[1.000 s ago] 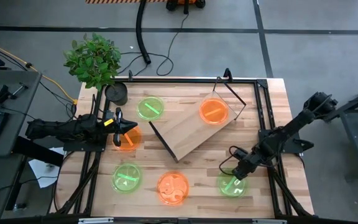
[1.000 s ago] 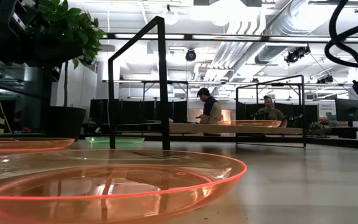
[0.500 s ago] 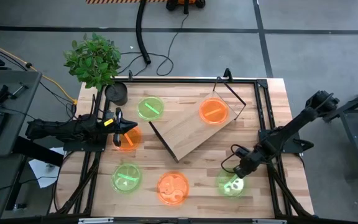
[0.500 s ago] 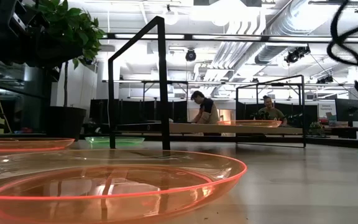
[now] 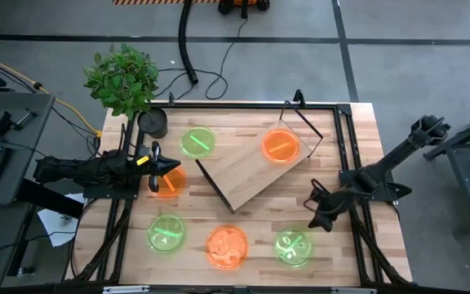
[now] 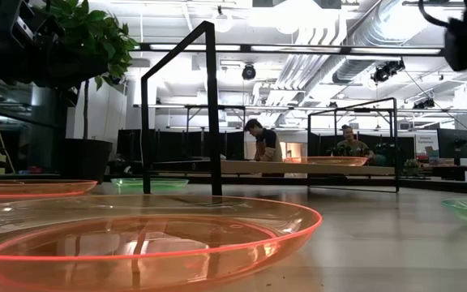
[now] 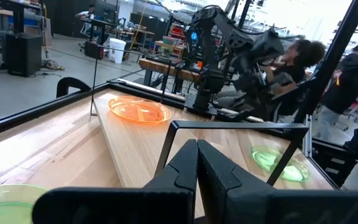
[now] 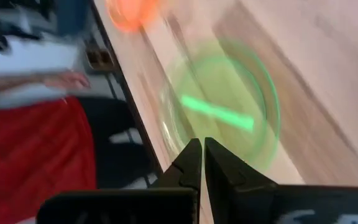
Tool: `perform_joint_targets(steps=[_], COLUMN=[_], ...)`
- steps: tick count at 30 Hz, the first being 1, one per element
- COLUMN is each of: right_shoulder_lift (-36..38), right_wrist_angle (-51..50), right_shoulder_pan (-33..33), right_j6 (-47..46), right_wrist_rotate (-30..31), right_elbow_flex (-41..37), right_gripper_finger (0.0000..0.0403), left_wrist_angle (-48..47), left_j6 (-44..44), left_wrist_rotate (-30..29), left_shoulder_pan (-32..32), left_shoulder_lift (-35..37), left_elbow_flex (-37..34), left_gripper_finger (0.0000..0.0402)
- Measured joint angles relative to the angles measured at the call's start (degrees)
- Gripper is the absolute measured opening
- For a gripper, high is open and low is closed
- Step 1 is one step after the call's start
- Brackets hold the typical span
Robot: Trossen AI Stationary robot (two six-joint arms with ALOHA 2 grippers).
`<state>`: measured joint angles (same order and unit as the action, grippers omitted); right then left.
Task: Place and stack plates onto a shelf
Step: Put the bottom right green plate on the shelf
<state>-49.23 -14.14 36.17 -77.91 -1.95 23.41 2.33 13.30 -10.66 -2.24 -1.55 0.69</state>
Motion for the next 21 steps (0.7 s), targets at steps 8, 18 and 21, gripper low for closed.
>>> perform_joint_targets(steps=[8,18,21], right_shoulder_lift=[0.96,-5.46,-8.55], right_wrist_angle=[-4.97,-6.73,-2.53], right_shoulder_pan=[-3.2,-2.84,-1.42], right_j6=[-8.75,-15.14,-13.99], right_wrist_rotate=[1.53,7.41,5.87], right_elbow_flex=[0.05,0.08,0.08], right_gripper_finger=[0.0,0.0049,0.0099], left_wrist_angle=[0.02,0.0,0.0], left_j6=[0.0,0.02,0.0], left_wrist_rotate=[0.0,0.0,0.0], left_shoulder_pan=[0.02,0.01,0.01], left_shoulder_lift=[-0.02,0.0,0.0], left_elbow_flex=[0.02,0.01,0.01], left_gripper_finger=[0.0001,0.0001,0.0001])
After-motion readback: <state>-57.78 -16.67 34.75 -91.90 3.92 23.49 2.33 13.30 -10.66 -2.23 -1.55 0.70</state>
